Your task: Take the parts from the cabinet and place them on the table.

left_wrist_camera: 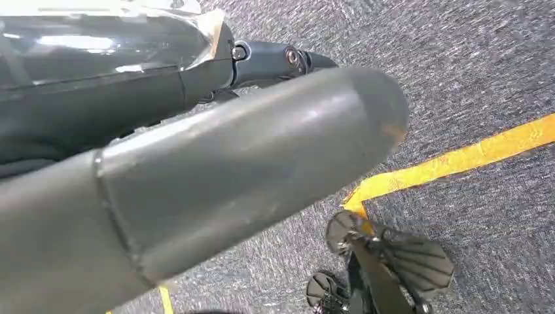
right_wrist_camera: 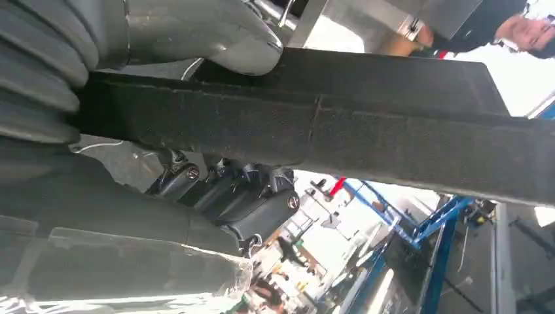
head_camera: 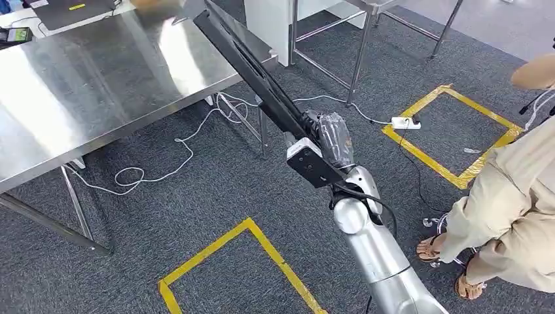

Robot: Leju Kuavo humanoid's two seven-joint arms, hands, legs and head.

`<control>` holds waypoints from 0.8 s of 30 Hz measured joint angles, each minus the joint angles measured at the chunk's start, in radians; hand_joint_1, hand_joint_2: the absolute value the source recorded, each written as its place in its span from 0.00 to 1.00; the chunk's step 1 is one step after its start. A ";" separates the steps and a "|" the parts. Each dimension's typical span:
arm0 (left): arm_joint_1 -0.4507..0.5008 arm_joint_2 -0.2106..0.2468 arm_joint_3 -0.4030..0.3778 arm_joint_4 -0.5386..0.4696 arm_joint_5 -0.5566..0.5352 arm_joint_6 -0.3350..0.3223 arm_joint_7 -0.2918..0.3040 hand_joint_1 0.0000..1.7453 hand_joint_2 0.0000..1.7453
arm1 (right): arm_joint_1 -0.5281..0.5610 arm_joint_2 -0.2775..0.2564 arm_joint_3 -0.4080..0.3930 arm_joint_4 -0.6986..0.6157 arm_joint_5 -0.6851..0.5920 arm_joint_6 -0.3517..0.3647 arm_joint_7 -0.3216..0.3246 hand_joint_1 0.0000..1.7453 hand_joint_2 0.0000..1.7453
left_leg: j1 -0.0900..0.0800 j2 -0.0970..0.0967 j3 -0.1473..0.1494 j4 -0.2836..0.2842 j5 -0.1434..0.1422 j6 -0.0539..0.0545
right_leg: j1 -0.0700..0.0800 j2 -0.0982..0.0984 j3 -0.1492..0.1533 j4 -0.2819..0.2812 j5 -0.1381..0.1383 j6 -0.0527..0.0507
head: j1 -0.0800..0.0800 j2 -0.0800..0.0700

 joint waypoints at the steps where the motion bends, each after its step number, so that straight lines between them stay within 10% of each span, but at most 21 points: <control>1: -0.001 0.000 0.000 0.000 0.000 0.003 0.000 0.00 0.00 | -0.005 0.003 0.000 0.001 0.009 -0.004 0.000 1.00 1.00 | -0.005 0.039 0.037 -0.070 0.022 0.010 | 0.003 -0.004 0.002 0.000 -0.001 0.000 | 0.000 0.000; 6: -0.007 -0.002 0.006 0.000 0.000 0.010 0.000 0.00 0.00 | -0.016 0.011 0.010 0.013 0.032 -0.019 0.002 1.00 1.00 | -0.021 0.010 0.048 -0.106 0.014 0.028 | 0.019 -0.045 0.010 -0.005 -0.013 0.024 | 0.004 0.000; 8: -0.006 -0.005 0.013 0.000 0.001 0.010 0.000 0.00 0.00 | -0.024 0.010 0.013 0.019 0.034 -0.020 0.003 1.00 1.00 | -0.011 -0.004 0.058 -0.119 0.021 0.038 | 0.011 0.023 -0.023 0.060 -0.047 0.025 | 0.006 0.000; 12: -0.008 -0.006 0.017 0.000 0.001 0.008 -0.003 0.00 0.00 | -0.034 0.000 0.014 0.047 0.035 -0.020 0.003 1.00 1.00 | -0.010 -0.042 0.058 -0.118 0.021 0.044 | 0.004 0.043 -0.155 0.299 -0.118 0.025 | 0.014 0.000; 16: -0.008 -0.013 0.017 0.000 -0.004 0.001 -0.006 0.00 0.00 | -0.064 -0.003 0.016 0.066 0.054 -0.013 0.018 1.00 1.00 | -0.008 -0.064 0.058 -0.112 0.018 0.036 | -0.013 0.045 -0.048 0.037 0.009 0.067 | 0.015 0.000; 19: -0.007 -0.013 0.016 0.000 -0.011 -0.003 -0.008 0.00 0.00 | -0.079 -0.009 0.018 0.079 0.053 0.008 0.039 1.00 1.00 | -0.015 -0.071 0.050 -0.102 0.011 0.021 | -0.013 0.051 -0.032 0.006 0.019 0.045 | 0.013 0.000; 21: -0.005 -0.013 0.016 0.001 -0.013 -0.004 -0.010 0.00 0.00 | -0.085 -0.009 0.017 0.090 0.040 0.027 0.045 1.00 1.00 | -0.015 -0.069 0.051 -0.102 0.012 0.047 | -0.010 0.054 -0.033 0.006 0.021 0.043 | 0.012 0.000; 24: -0.007 -0.013 0.017 0.000 -0.015 -0.010 -0.014 0.00 0.00 | -0.106 -0.013 0.017 0.112 0.025 0.053 0.047 1.00 1.00 | -0.014 -0.064 0.057 -0.107 0.013 0.047 | -0.006 0.059 -0.032 0.006 0.021 0.041 | 0.011 0.000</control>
